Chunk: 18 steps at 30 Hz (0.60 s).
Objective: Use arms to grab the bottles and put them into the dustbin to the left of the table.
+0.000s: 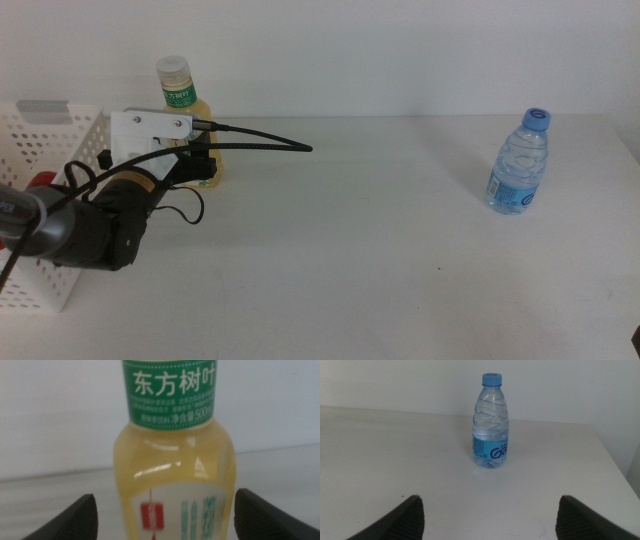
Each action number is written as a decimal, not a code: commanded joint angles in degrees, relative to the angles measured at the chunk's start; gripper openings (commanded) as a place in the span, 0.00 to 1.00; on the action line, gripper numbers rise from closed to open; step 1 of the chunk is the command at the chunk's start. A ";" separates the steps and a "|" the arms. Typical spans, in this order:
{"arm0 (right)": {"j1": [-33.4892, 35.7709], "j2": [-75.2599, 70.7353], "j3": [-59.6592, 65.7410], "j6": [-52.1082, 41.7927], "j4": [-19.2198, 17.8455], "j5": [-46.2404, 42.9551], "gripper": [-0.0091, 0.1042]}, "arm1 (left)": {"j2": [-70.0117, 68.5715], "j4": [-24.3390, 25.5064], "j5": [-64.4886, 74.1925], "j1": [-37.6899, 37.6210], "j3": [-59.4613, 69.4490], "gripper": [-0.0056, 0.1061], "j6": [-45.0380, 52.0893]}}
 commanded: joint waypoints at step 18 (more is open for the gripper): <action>-0.37 -1.53 -0.46 -0.72 0.00 -4.40 0.70 | 7.37 1.21 -3.67 0.86 -12.71 0.84 -3.24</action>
